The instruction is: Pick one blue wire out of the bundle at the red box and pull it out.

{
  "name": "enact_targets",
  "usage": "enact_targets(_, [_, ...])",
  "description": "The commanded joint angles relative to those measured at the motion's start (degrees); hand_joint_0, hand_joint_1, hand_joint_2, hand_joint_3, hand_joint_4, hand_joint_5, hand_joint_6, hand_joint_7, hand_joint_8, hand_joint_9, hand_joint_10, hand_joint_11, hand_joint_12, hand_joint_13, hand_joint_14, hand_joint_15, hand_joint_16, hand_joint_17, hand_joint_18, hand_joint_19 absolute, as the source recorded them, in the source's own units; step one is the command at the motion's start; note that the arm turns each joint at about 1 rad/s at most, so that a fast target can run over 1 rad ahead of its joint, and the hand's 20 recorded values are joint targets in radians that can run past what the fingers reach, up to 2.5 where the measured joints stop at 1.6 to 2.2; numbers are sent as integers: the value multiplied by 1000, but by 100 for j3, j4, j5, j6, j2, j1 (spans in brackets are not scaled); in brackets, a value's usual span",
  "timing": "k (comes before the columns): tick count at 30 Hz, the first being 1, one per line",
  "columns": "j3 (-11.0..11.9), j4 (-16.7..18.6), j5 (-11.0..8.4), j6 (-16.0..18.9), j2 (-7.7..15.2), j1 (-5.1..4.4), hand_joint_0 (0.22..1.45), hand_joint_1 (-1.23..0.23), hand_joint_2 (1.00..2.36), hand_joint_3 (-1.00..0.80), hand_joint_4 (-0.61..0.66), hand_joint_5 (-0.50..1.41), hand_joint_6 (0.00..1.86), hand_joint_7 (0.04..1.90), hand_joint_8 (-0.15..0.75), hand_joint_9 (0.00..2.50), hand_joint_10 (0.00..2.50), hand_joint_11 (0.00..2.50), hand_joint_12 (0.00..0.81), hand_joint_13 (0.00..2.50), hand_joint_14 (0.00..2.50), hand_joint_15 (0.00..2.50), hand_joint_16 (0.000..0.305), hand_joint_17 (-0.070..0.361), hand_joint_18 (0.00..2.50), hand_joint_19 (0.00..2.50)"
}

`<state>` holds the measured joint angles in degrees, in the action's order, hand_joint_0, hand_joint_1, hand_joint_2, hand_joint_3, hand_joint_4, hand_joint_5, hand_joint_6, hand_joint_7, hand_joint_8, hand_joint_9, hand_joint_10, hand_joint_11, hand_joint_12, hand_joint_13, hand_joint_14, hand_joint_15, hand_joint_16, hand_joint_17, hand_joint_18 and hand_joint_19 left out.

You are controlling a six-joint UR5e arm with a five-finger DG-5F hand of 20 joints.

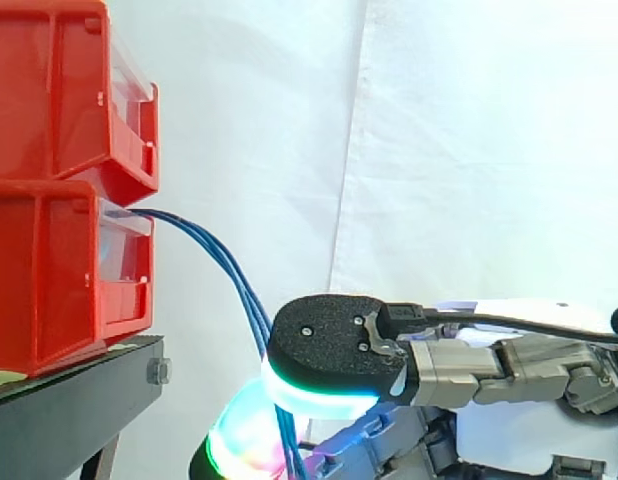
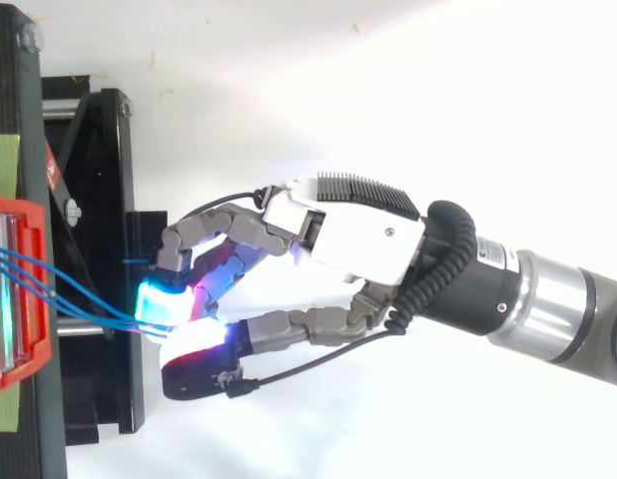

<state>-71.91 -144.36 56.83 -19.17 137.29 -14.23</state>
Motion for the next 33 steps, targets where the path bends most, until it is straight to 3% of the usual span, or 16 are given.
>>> enact_targets(1, [2,5,3,1,0,8,555,-667,1013,-245,130,-149,835,968,345,1077,14,537,435,834,18,521,58,130,726,596])
enact_targets(10, [2,-22,3,19,-9,26,529,-634,1012,-295,112,-151,833,1012,338,1067,15,551,426,822,19,532,56,125,693,622])
enact_targets(18, [19,-127,38,194,-88,35,560,-676,1005,-73,138,-148,907,1024,397,1125,12,548,491,892,16,518,69,156,818,552])
enact_targets(21, [28,-417,56,212,-185,61,565,-692,1001,-15,120,-145,925,1007,403,1128,12,552,497,901,16,517,70,158,834,547])
enact_targets(28, [19,-672,47,221,-325,79,605,-754,1004,49,-38,-141,936,1077,386,1119,17,575,475,895,18,520,67,150,820,538])
enact_targets(33, [28,-822,47,221,-448,96,646,-807,1016,-65,-149,-159,943,1089,332,1076,18,592,424,857,19,533,56,125,751,550])
